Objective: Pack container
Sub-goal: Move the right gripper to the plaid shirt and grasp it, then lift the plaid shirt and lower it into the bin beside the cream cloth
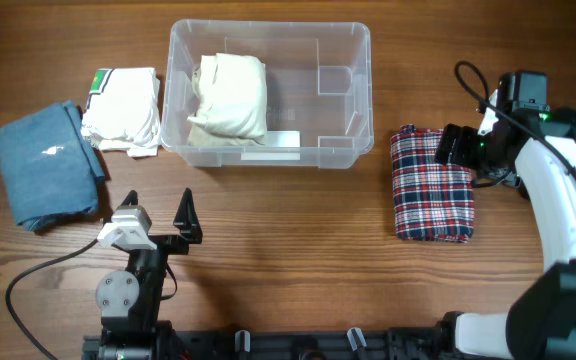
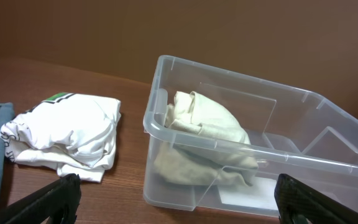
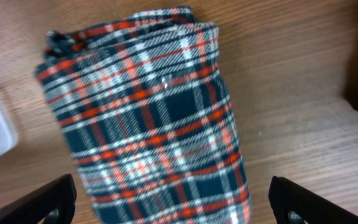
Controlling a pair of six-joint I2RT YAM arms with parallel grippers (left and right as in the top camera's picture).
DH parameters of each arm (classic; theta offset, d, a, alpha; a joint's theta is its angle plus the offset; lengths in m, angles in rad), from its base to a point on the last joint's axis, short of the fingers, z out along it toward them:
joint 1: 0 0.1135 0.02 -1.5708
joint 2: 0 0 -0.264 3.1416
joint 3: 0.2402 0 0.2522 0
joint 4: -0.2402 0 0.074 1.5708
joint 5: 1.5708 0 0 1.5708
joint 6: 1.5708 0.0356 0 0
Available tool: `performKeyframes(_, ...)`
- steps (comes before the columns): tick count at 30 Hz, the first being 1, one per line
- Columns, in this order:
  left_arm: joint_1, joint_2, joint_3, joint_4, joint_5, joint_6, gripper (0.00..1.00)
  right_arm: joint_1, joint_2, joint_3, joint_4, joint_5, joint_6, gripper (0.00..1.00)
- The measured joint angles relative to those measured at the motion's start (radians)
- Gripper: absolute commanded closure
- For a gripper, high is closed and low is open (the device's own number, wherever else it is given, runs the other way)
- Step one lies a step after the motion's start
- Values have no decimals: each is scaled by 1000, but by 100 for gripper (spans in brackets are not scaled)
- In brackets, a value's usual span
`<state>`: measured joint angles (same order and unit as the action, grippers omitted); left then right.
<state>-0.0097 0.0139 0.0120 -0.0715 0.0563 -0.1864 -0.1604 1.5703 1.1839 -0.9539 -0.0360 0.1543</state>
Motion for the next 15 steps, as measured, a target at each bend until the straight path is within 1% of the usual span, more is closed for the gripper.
performKeyframes(6,0,0,0,0,0,0,0,-7,156,0,40,-54,-116,0)
performKeyframes(9,0,0,0,0,0,0,0,-7,218,0,60,-63,-131,0)
performKeyframes(13,0,0,0,0,0,0,0,-7,259,0,79,-77,-134,1)
performKeyframes(15,0,0,0,0,0,0,0,-7,261,0,82,-79,-134,16)
